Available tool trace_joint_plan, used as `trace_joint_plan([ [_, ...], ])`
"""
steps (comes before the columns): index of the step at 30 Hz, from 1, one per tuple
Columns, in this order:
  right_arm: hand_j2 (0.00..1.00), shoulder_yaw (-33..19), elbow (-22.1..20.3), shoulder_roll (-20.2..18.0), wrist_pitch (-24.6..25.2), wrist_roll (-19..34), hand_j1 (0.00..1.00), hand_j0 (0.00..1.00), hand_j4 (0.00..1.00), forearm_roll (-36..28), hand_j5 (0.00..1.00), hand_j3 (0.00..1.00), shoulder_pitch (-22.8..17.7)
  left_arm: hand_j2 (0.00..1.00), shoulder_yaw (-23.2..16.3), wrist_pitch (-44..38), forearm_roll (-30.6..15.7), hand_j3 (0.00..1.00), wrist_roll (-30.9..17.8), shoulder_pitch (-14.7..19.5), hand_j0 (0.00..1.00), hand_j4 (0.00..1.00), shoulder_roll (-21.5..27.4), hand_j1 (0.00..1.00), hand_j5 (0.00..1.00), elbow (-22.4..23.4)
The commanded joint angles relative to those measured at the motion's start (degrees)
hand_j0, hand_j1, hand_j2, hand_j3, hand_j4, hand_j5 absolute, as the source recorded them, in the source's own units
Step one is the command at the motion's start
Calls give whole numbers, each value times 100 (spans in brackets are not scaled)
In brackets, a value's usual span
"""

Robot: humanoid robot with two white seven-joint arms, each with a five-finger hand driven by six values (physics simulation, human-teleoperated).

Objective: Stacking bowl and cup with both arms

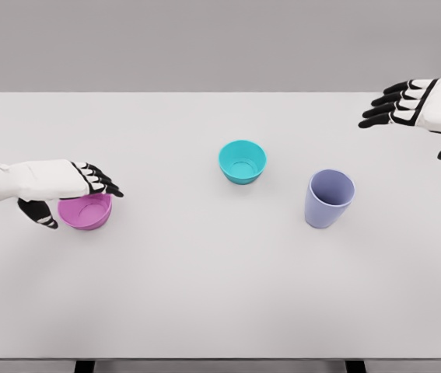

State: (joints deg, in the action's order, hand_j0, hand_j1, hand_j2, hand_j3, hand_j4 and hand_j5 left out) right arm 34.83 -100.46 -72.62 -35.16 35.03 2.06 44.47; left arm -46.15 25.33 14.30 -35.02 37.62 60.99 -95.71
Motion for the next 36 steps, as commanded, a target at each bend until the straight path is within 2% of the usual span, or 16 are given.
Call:
trace_joint_plan([
  [1,100,15,0,-7,16,-3,100,100,100,-39,100,100,0,100,1,-11,20,100,2,0,100,100,-52,100,100,70],
  [10,100,41,0,90,16,-3,100,100,100,-57,100,100,9,100,-43,-2,108,100,2,0,100,100,-236,100,100,237],
  [29,100,-21,0,46,16,-3,100,100,100,-83,100,100,17,100,-131,33,214,100,2,0,100,100,-430,100,100,553],
  [31,100,-29,0,37,16,-3,100,100,100,-83,100,100,17,98,-131,33,214,98,2,0,98,98,-430,98,98,571],
  [36,100,-29,0,72,16,-3,100,100,100,-83,100,100,17,85,-131,33,214,85,2,-9,85,85,-430,85,85,588],
])
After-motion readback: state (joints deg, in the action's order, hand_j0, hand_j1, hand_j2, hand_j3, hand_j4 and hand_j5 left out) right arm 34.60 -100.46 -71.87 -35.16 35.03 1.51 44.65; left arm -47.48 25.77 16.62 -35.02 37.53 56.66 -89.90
